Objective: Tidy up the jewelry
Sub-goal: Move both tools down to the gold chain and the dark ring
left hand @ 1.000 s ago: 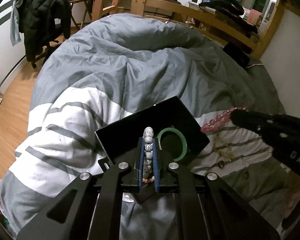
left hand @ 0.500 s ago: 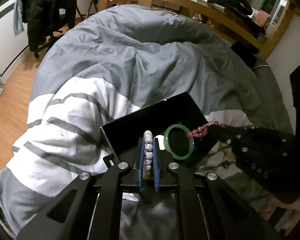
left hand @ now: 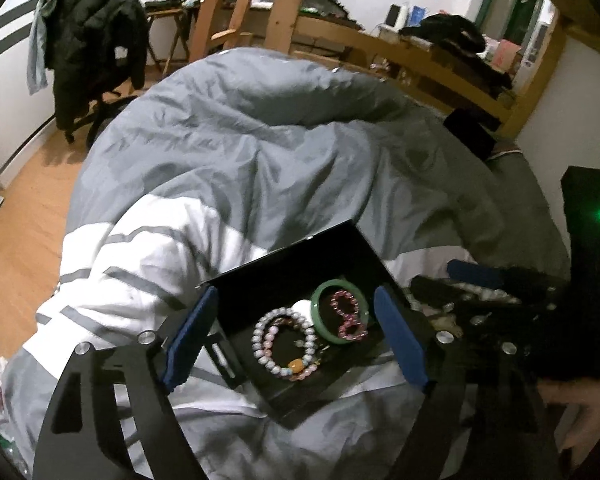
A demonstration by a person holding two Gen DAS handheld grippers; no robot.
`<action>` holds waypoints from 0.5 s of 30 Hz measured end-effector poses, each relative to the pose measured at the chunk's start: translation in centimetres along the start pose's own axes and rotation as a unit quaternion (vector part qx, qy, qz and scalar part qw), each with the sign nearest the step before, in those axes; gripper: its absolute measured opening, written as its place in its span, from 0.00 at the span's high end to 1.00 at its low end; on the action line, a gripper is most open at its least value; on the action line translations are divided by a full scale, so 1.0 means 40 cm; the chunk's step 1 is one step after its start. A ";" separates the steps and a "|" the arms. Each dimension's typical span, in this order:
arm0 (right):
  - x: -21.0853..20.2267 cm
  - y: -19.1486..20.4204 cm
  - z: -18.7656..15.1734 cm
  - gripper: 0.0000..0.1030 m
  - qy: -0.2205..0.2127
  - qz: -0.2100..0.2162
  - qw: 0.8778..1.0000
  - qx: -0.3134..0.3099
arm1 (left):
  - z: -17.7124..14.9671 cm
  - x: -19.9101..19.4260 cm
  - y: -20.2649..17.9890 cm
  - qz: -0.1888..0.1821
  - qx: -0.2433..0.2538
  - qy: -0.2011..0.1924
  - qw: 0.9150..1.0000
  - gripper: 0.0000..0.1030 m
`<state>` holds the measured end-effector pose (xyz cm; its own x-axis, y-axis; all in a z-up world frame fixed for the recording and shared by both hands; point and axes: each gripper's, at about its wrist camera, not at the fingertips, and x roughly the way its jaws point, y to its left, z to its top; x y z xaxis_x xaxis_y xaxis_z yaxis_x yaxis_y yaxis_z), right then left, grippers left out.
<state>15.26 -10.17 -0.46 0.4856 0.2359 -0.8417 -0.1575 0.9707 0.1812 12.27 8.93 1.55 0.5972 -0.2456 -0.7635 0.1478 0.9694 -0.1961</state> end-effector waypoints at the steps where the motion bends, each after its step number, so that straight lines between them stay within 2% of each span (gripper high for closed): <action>1: -0.017 -0.021 -0.003 0.23 -0.003 -0.005 1.000 0.004 | 0.000 -0.003 -0.008 -0.005 0.003 -0.004 1.000 0.17; 2: -0.038 -0.045 -0.008 0.18 -0.008 -0.010 1.000 0.010 | -0.001 -0.009 -0.016 -0.009 0.007 -0.012 1.000 0.13; 4: -0.072 -0.092 -0.019 0.18 -0.014 -0.023 0.999 0.019 | -0.007 -0.019 -0.042 -0.020 0.015 -0.033 0.999 0.13; 7: -0.127 -0.158 -0.042 0.18 -0.024 -0.042 0.998 0.030 | -0.019 -0.017 -0.089 -0.047 0.032 -0.037 0.998 0.12; 10: -0.178 -0.212 -0.081 0.18 -0.032 -0.066 0.997 0.030 | -0.039 -0.007 -0.158 -0.054 0.065 -0.038 0.996 0.12; 15: -0.207 -0.266 -0.157 0.18 -0.029 -0.078 0.996 0.023 | -0.086 0.025 -0.273 -0.063 0.115 -0.038 0.991 0.12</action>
<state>7.53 -22.74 1.39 0.5505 0.0830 -0.8307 -0.0373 0.9965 0.0748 8.55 -1.92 0.83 0.6188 -0.3712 -0.6923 0.3949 0.9089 -0.1344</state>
